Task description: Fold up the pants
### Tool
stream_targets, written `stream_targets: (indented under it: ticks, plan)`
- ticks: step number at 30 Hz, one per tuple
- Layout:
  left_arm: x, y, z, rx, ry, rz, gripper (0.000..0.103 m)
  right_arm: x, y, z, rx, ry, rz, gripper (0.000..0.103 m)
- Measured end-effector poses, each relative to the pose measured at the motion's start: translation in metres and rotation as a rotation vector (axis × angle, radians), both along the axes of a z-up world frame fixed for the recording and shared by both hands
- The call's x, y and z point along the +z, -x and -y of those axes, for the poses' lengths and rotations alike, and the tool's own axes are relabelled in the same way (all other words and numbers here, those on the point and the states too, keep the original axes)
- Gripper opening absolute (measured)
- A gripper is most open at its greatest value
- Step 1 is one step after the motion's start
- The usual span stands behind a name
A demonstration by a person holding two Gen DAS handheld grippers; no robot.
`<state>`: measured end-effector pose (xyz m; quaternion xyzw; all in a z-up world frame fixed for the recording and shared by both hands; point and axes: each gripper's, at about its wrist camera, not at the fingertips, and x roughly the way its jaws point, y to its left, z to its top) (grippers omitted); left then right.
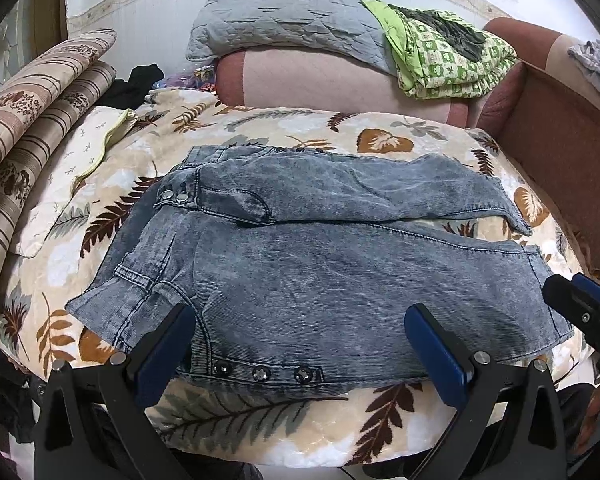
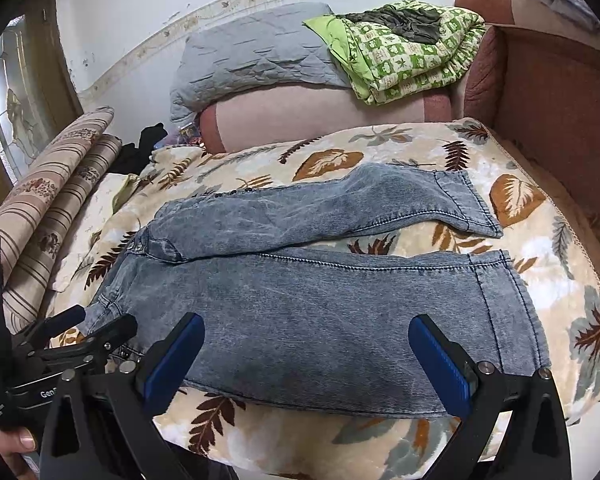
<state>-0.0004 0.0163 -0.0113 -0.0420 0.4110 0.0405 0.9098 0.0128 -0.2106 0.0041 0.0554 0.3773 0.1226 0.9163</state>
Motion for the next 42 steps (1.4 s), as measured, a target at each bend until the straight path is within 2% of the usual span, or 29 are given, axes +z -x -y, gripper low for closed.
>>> stream_targets:
  ticks: [14, 35, 39, 42]
  plan:
    - [-0.006, -0.001, -0.002, 0.025, -0.027, -0.026, 0.103, -0.009, 0.001, 0.001, -0.009, -0.011, -0.018, 0.103]
    - [-0.014, -0.003, -0.01, 0.031, -0.011, -0.044, 0.103, -0.019, 0.0, 0.005, -0.022, -0.03, -0.047, 0.103]
    - [-0.024, -0.005, -0.035, 0.054, 0.069, -0.073, 0.103, -0.034, -0.001, 0.02, -0.035, -0.135, -0.127, 0.103]
    - [-0.043, -0.004, -0.088, 0.201, 0.11, -0.106, 0.103, -0.064, 0.005, 0.046, -0.077, -0.225, -0.229, 0.103]
